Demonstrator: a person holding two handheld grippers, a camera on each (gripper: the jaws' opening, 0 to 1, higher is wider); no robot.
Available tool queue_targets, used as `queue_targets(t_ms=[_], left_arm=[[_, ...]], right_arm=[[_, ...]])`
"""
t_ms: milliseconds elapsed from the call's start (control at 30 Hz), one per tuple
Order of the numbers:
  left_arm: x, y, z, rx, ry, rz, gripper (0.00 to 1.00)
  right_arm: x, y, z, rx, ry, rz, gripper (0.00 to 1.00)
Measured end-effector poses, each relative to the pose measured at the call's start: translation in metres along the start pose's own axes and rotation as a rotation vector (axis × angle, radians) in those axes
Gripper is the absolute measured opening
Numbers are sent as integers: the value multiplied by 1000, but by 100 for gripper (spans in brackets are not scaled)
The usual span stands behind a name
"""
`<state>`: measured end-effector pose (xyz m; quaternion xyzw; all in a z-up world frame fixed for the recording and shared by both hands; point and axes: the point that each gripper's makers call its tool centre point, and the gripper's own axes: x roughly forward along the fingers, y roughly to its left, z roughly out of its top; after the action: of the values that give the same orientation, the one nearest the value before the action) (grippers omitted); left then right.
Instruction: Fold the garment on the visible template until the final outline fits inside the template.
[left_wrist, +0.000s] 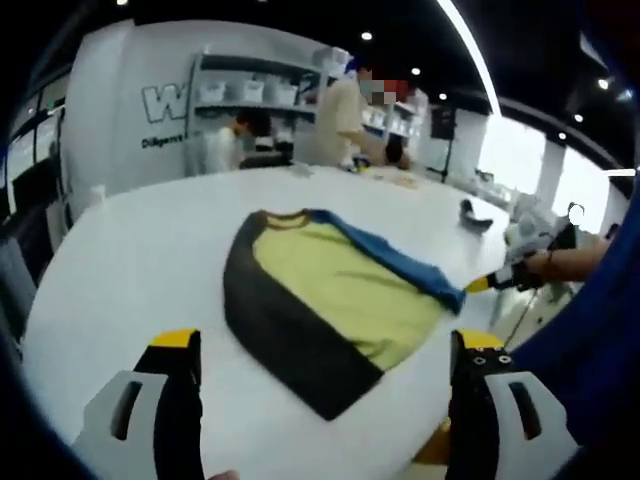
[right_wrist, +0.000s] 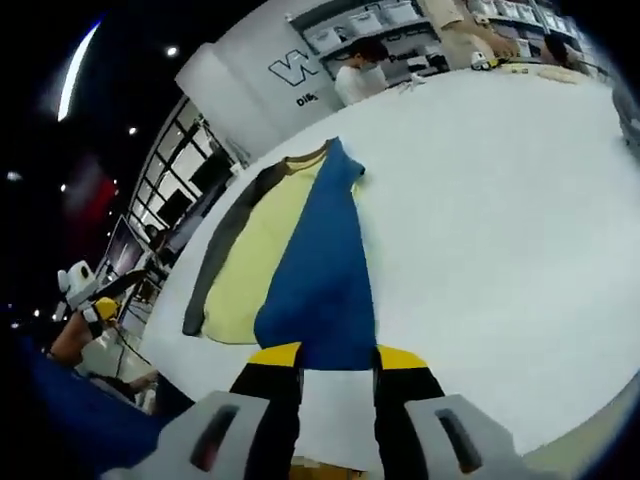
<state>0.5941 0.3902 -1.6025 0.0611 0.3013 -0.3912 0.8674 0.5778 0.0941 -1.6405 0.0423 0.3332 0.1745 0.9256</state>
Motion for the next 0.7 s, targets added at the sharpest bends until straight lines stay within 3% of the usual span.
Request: queue_targets(t_ms=[100,233,267,467,700], left_arm=[[-2,4,3,-11,-13,13,99],[-10,15,18,-57,-74,40,99],[-19,28,26,-78,-103,68,99],[-28,33,37,-84,-118,92,99],[-34,52,33,-79,-125,117,99]], right_arm=[[0,-1,0,0,0,-2,20],[-2,-4,-1,0,7,-11,19],[-3,-4,0,4,9,-12,19],[2,-6,-2,16,27,-16,19],[7,-7,-10,55,46,-25,21]])
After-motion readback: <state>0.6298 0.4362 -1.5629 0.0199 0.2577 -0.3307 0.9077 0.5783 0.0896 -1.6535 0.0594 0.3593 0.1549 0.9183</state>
